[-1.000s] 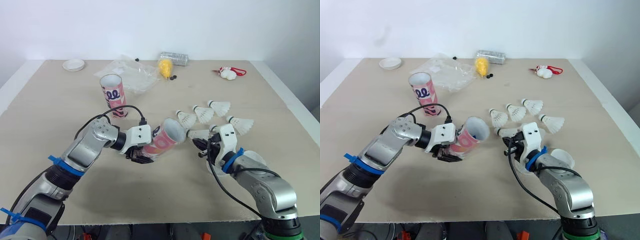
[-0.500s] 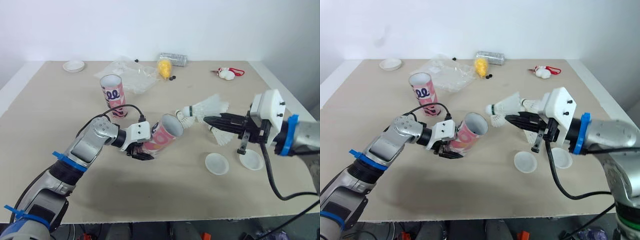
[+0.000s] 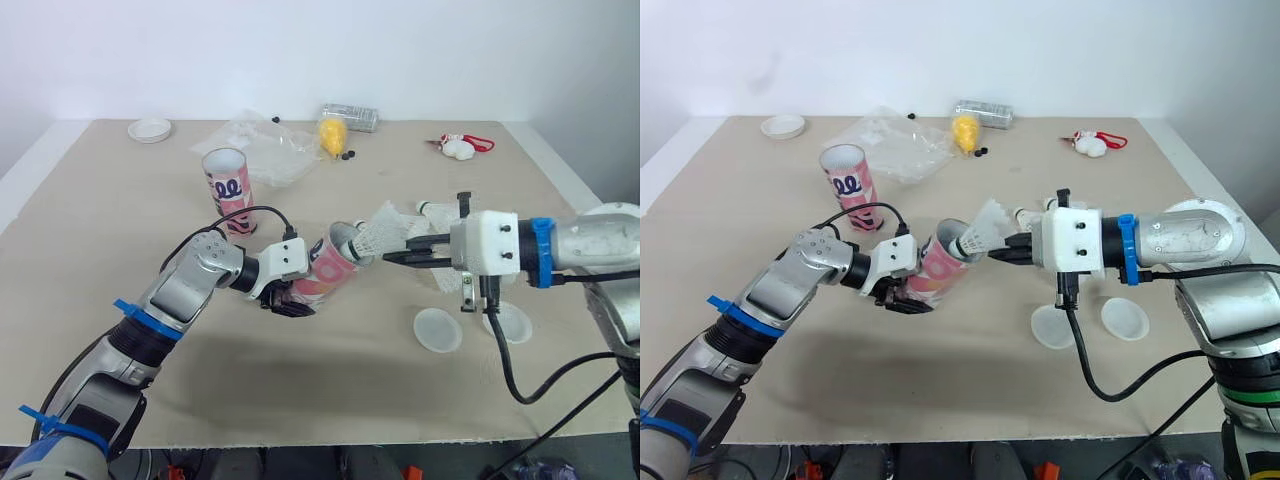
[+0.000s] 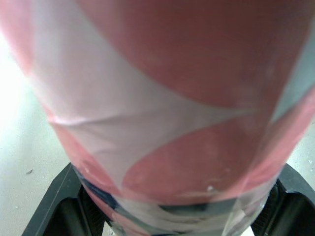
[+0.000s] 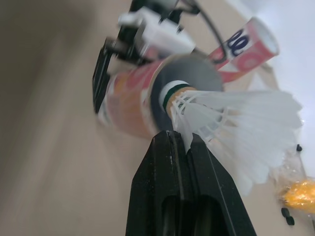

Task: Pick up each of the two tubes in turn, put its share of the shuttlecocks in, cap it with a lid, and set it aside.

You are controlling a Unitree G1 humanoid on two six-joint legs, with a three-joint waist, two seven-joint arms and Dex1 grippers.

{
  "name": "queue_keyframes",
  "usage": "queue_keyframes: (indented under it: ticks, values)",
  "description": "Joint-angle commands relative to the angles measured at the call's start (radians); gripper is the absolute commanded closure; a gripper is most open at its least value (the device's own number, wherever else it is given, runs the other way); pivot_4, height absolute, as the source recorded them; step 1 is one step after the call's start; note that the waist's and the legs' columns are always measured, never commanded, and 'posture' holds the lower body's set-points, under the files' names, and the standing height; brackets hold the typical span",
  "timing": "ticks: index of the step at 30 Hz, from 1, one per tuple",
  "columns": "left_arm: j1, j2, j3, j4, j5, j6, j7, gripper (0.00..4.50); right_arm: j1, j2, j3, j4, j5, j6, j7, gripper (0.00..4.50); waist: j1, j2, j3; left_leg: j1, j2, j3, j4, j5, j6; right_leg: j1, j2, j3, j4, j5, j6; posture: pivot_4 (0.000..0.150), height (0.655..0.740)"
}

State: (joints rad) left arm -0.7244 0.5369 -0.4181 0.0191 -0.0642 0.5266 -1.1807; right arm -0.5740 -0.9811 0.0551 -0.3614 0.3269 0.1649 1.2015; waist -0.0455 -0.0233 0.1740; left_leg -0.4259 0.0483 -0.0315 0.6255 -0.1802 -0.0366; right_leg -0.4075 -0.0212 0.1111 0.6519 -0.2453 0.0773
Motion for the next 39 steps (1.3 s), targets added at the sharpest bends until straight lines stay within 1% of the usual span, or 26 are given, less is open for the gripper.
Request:
queue_keyframes:
  ticks: [1, 2, 3, 4, 6, 8, 10, 11, 13, 15, 18, 20, 23, 25, 30, 35, 39]
  values:
    - [-0.004, 0.006, 0.011, -0.038, -0.001, 0.007, 0.011, 1.44, -0.051, 0.024, -0.011, -0.013, 0.027, 0.015, 0.0, 3.12, 0.0, 0.0, 0.0, 0.0, 0.0, 0.0, 0.0, 0.0, 0.0, 0.0, 0.0, 0.0, 0.0, 0.0, 0.0, 0.15, 0.74]
    - [0.0, 0.007, 0.012, -0.041, -0.002, 0.01, 0.012, 1.44, -0.074, 0.046, -0.02, -0.013, 0.056, 0.056, -0.021, 2.79, 0.0, 0.0, 0.0, 0.0, 0.0, 0.0, 0.0, 0.0, 0.0, 0.0, 0.0, 0.0, 0.0, 0.0, 0.0, 0.15, 0.74]
    - [0.003, 0.008, 0.011, -0.041, -0.001, 0.01, 0.013, 1.44, -0.092, 0.067, -0.035, -0.011, 0.091, 0.102, -0.047, 2.29, 0.0, 0.0, 0.0, 0.0, 0.0, 0.0, 0.0, 0.0, 0.0, 0.0, 0.0, 0.0, 0.0, 0.0, 0.0, 0.15, 0.74]
    - [0.004, 0.009, 0.011, -0.042, -0.001, 0.01, 0.014, 1.44, -0.104, 0.081, -0.047, -0.011, 0.114, 0.136, -0.065, 1.91, 0.0, 0.0, 0.0, 0.0, 0.0, 0.0, 0.0, 0.0, 0.0, 0.0, 0.0, 0.0, 0.0, 0.001, 0.0, 0.15, 0.74]
    - [0.011, 0.01, 0.014, -0.04, -0.005, 0.013, 0.017, 1.44, -0.091, 0.096, -0.092, -0.006, 0.171, 0.219, -0.106, 0.91, 0.0, 0.0, 0.0, 0.0, 0.0, 0.0, 0.0, 0.0, 0.0, 0.0, 0.0, 0.0, 0.0, 0.001, -0.001, 0.15, 0.74]
    - [0.024, 0.019, 0.02, -0.036, -0.008, 0.008, 0.02, 1.44, -0.051, 0.145, -0.184, 0.028, 0.266, 0.36, -0.224, 0.02, 0.003, -0.001, -0.001, 0.0, 0.0, -0.001, 0.0, 0.0, 0.0, 0.0, 0.0, 0.0, 0.0, 0.001, -0.001, 0.15, 0.74]
    - [0.04, 0.046, 0.024, -0.02, 0.001, -0.02, 0.014, 1.44, 0.05, 0.195, -0.258, 0.08, 0.28, 0.467, -0.352, 0.02, 0.004, -0.003, -0.001, 0.0, 0.0, -0.002, 0.0, 0.0, 0.0, 0.001, 0.0, -0.001, 0.0, 0.001, -0.003, 0.15, 0.74]
    - [0.045, 0.061, 0.026, -0.01, 0.006, -0.033, 0.01, 1.44, 0.106, 0.221, -0.262, 0.093, 0.241, 0.478, -0.414, 0.02, 0.005, -0.005, -0.003, -0.001, 0.0, -0.002, 0.0, 0.0, 0.0, 0.001, 0.0, -0.001, 0.0, 0.002, -0.004, 0.15, 0.74]
    - [0.05, 0.085, 0.027, 0.0, 0.01, -0.051, 0.003, 1.44, 0.177, 0.264, -0.252, 0.086, 0.191, 0.486, -0.503, 0.02, 0.004, -0.004, -0.003, 0.0, 0.0, -0.003, 0.0, 0.0, 0.001, 0.001, 0.0, -0.002, 0.0, 0.002, -0.005, 0.15, 0.74]
    - [0.049, 0.107, 0.033, 0.001, 0.004, -0.062, -0.012, 1.44, 0.227, 0.343, -0.226, 0.043, 0.193, 0.539, -0.598, 0.02, -0.006, -0.002, -0.001, 0.0, 0.0, -0.002, -0.001, 0.0, 0.001, -0.001, 0.0, 0.0, 0.002, 0.001, -0.005, 0.15, 0.74]
    - [0.036, 0.123, 0.041, 0.004, -0.003, -0.064, -0.025, 1.44, 0.262, 0.433, -0.177, 0.006, 0.169, 0.574, -0.685, 0.02, -0.017, 0.0, -0.001, 0.004, 0.001, 0.0, -0.002, 0.0, 0.001, -0.001, 0.002, 0.001, 0.007, -0.001, -0.003, 0.15, 0.74]
    - [0.028, 0.129, 0.044, 0.011, -0.004, -0.067, -0.03, 1.44, 0.258, 0.48, -0.164, 0.002, 0.166, 0.585, -0.725, 0.02, -0.018, 0.0, -0.001, 0.005, 0.001, -0.001, -0.001, 0.001, 0.002, -0.002, 0.004, 0.001, 0.012, -0.002, -0.005, 0.15, 0.74]
    - [0.019, 0.135, 0.047, 0.025, 0.0, -0.073, -0.033, 1.44, 0.243, 0.527, -0.132, 0.01, 0.145, 0.575, -0.759, 0.02, -0.018, 0.0, -0.001, 0.005, 0.001, -0.002, -0.001, 0.002, 0.004, -0.002, 0.004, 0.001, 0.013, -0.003, -0.009, 0.15, 0.74]
    - [0.018, 0.139, 0.05, 0.029, -0.003, -0.072, -0.035, 1.44, 0.228, 0.562, -0.106, 0.029, 0.129, 0.562, -0.774, 0.02, -0.018, 0.0, -0.001, 0.005, 0.001, -0.002, 0.001, 0.002, 0.003, -0.001, 0.004, 0.001, 0.013, -0.003, -0.009, 0.15, 0.74]
    - [0.031, 0.17, 0.052, 0.022, -0.024, -0.057, -0.082, 1.44, 0.166, 0.629, -0.063, 0.124, 0.073, 0.517, -0.805, 0.02, -0.024, -0.001, -0.001, 0.005, 0.002, -0.002, 0.0, 0.002, 0.003, -0.002, 0.004, 0.001, 0.013, -0.002, -0.008, 0.15, 0.74]
    - [0.031, 0.179, 0.063, 0.052, -0.013, -0.073, -0.069, 1.44, 0.116, 0.664, -0.034, 0.226, 0.03, 0.472, -0.798, 0.02, -0.026, 0.0, -0.001, 0.005, 0.002, -0.002, -0.001, 0.002, 0.003, -0.002, 0.004, 0.001, 0.013, -0.002, -0.005, 0.15, 0.74]
    - [0.043, 0.182, 0.073, 0.033, -0.022, -0.063, -0.065, 1.44, 0.066, 0.699, -0.046, 0.32, 0.02, 0.432, -0.798, 0.02, -0.03, 0.0, -0.001, 0.005, 0.002, -0.002, -0.002, 0.002, 0.003, -0.002, 0.005, 0.0, 0.013, -0.002, -0.006, 0.15, 0.74]
